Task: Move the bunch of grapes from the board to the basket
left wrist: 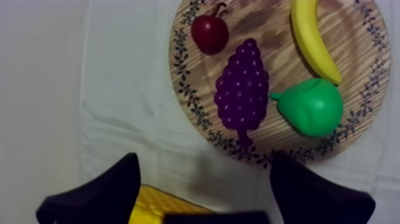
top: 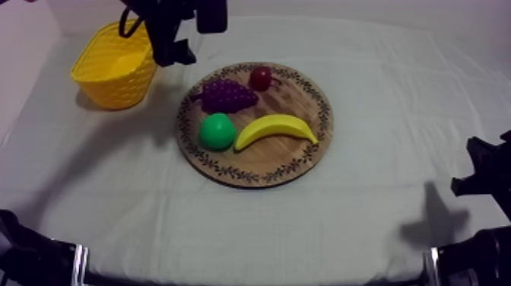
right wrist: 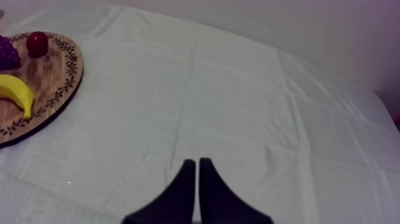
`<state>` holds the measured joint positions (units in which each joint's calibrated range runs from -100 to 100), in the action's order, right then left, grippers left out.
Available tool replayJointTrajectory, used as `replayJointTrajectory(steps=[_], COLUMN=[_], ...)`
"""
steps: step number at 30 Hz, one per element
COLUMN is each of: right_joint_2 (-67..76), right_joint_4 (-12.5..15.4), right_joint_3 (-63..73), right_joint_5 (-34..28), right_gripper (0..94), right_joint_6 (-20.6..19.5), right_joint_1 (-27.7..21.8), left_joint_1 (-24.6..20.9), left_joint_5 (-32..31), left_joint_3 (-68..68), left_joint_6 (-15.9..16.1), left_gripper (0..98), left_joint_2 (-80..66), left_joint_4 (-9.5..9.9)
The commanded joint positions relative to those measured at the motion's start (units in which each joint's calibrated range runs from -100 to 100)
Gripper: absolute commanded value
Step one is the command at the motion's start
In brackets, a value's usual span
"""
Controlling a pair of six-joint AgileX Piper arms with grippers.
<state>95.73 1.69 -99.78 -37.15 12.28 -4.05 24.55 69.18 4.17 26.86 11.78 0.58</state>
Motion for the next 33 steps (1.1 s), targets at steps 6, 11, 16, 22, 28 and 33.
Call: replayJointTrajectory(steps=[6,11,16,22,28,33], right_joint_2=[0.0,0.0,0.0,0.0,0.0,0.0], right_joint_4=[0.0,0.0,0.0,0.0,0.0,0.0], right_joint_3=[0.0,0.0,0.0,0.0,0.0,0.0], right_joint_5=[0.0,0.0,0.0,0.0,0.0,0.0], right_gripper=[0.5,0.5,0.5,0.5,0.5,0.5], right_joint_6=[0.0,0.0,0.0,0.0,0.0,0.0], right_joint_1=[0.0,0.0,0.0,0.0,0.0,0.0], left_joint_1=[0.7,0.7,0.4,0.4,0.7,0.8], left_joint_5=[-3.8,-7.2,-9.2,-11.6,-12.1,-12.8], left_joint_3=[1.0,1.5,0.7,-1.0,-3.9,-5.6], left_joint_6=[-1.2,-1.9,-1.8,-1.6,-1.4,-1.2], left_gripper=[85.0,85.3,85.7,87.1,87.7,87.2], left_joint_2=[2.8,6.3,10.6,16.1,20.9,24.2], left_joint_4=[0.2,0.19,0.02,-0.01,-0.11,-0.57])
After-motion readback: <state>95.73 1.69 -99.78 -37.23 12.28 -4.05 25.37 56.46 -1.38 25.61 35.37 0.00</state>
